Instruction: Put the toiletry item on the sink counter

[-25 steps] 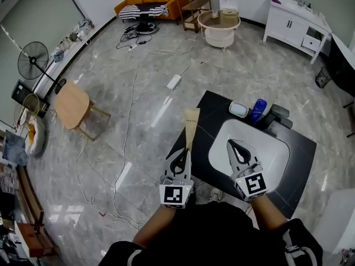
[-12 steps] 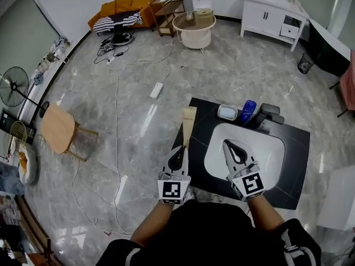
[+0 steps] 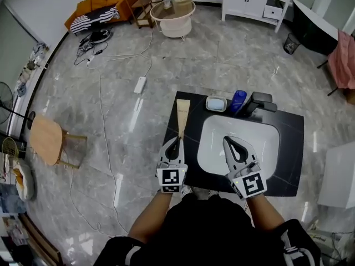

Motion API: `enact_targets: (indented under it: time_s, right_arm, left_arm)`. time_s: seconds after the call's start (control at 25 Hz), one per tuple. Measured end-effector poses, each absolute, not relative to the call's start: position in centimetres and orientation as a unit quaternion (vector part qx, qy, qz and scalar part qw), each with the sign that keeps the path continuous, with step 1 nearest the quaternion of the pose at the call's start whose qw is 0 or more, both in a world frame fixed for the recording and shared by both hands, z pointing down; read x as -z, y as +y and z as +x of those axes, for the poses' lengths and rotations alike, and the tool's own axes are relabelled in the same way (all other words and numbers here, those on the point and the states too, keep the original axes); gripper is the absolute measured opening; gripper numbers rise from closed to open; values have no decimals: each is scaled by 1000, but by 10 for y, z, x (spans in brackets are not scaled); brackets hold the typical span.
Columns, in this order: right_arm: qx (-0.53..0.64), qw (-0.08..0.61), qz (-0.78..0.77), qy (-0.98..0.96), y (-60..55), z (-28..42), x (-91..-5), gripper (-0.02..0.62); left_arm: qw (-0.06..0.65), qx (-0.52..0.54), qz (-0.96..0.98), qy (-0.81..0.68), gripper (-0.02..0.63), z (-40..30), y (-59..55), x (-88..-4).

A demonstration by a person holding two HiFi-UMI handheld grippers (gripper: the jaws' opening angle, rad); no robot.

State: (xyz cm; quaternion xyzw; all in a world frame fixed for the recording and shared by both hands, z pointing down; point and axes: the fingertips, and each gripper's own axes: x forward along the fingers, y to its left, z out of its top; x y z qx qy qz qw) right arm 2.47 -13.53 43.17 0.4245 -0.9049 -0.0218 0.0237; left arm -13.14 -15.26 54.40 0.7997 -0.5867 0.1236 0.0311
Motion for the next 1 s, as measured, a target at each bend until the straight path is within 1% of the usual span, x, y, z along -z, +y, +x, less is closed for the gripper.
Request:
enact_targets:
  time_s: [0.32,0.6,0.8,0.92,1.0]
  right_arm:
    - [11,35,452,-891,-140,41,-439,6]
    - [9,36,461,-886,-147,42,-438,6]
    - [5,45,472,-881,-149,49,-438,6]
    - [5,55,474,-879,-148,53,-444,6]
    - [3,54,474,-879,-148,50,-444,6]
  left_arm:
    - [85,-190,803,-559,20,-127,-174,-623]
    - [178,-247,778,-550,20,-132,-172,-694]
    - [197,-267,773,-541,20,-129,-168,-728]
    - [201,-271,776,-534,37,-127,-170,-734]
    - [205,-278,776,-529,78,-128,-171,-737]
